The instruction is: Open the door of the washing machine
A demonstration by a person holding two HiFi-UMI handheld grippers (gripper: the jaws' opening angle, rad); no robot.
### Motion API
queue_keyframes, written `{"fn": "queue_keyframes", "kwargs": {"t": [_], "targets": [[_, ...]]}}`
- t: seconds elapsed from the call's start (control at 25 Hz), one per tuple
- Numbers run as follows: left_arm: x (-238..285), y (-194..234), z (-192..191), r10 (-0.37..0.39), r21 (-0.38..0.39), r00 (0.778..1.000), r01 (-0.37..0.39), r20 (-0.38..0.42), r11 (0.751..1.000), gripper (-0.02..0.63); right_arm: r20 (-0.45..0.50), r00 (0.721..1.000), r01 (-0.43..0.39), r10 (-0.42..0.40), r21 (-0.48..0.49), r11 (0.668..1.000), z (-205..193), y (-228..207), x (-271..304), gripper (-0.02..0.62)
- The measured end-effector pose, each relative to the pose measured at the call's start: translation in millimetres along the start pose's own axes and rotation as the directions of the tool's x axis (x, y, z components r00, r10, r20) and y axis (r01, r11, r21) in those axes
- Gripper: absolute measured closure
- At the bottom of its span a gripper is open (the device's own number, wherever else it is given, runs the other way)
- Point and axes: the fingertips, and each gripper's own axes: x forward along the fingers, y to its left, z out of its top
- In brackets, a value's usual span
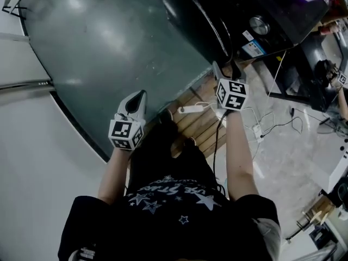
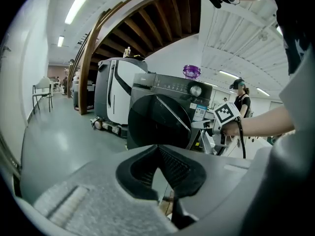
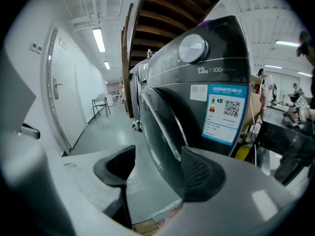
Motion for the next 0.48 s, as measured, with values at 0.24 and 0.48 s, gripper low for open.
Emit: {"fn": "queue_keyframes", "kwargs": {"t": [0.24, 0.48], "targets": [[19.8, 33.4, 24.3, -0.070, -0.012, 0.997, 0.069, -0.034, 0.998, 0.595, -0.041, 0.996, 0.083, -0.083, 0.005, 0.997, 24.6, -6.5, 26.8, 0.319], [28.2, 40.5, 37.0, -0.086, -0.032, 0.996, 0.085, -0.033, 0.996, 0.595, -0.078, 0.991, 0.111, -0.112, -0.007, 0.994, 33.1, -11.3, 40.6, 0.321]]}}
